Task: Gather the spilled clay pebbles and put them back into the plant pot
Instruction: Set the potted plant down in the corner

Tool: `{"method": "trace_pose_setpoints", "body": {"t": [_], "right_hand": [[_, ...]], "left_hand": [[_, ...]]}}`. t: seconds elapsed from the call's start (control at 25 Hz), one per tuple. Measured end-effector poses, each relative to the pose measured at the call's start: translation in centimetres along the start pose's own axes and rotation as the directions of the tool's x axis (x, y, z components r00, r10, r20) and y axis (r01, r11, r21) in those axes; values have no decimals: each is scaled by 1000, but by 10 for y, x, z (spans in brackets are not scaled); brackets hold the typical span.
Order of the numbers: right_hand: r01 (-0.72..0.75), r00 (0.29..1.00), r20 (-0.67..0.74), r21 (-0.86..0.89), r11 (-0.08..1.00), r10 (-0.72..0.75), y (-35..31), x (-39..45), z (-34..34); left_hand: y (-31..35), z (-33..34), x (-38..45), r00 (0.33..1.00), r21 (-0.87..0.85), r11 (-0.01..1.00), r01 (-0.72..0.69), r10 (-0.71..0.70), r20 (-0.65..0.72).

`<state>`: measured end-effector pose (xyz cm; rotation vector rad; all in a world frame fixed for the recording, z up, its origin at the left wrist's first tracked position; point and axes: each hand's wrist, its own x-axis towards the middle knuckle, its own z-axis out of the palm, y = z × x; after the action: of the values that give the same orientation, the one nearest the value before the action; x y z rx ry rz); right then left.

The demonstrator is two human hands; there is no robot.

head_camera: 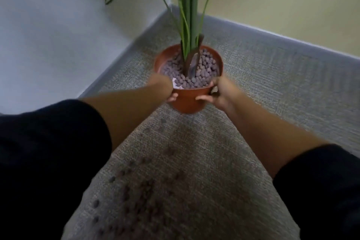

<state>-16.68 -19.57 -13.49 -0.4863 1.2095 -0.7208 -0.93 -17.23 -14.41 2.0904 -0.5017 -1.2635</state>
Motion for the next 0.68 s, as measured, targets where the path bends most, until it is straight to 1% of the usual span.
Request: {"method": "trace_pose_setpoints", "body": {"t": [0.04,0.08,0.16,0.24,0.32,0.4,0.48,0.56,0.64,0.68], "right_hand": [[0,1000,1,48,999,0,7,0,2],[-1,1000,20,95,995,0,13,1,6],[10,1000,21,175,985,-14,16,7,14],[34,999,9,177,984,-36,17,13,21],[40,999,14,144,989,-42,16,22,22],[39,999,31,91,995,-42,13,28,18],[43,998,53,60,997,-46,8,30,17],[56,997,47,30,998,-57,8,27,21],[107,994,41,-43,993,-106,10,21,21],[136,990,43,-90,987,-133,13,18,21]], "left_hand": [[3,-5,1,999,7,1000,-30,30,-25],[7,-10,2,999,4,1000,-25,25,-39],[17,-15,4,1000,31,999,-8,8,2],[23,-19,5,999,87,996,-19,16,28],[23,-20,12,1000,78,997,2,-3,10],[20,-18,25,999,19,1000,9,-8,-33],[19,-17,35,998,-67,998,22,-26,-61],[18,-17,42,994,-173,983,62,-77,-81],[18,-20,41,997,-226,972,69,-77,-26],[15,-24,39,999,-198,979,42,-35,36]]}}
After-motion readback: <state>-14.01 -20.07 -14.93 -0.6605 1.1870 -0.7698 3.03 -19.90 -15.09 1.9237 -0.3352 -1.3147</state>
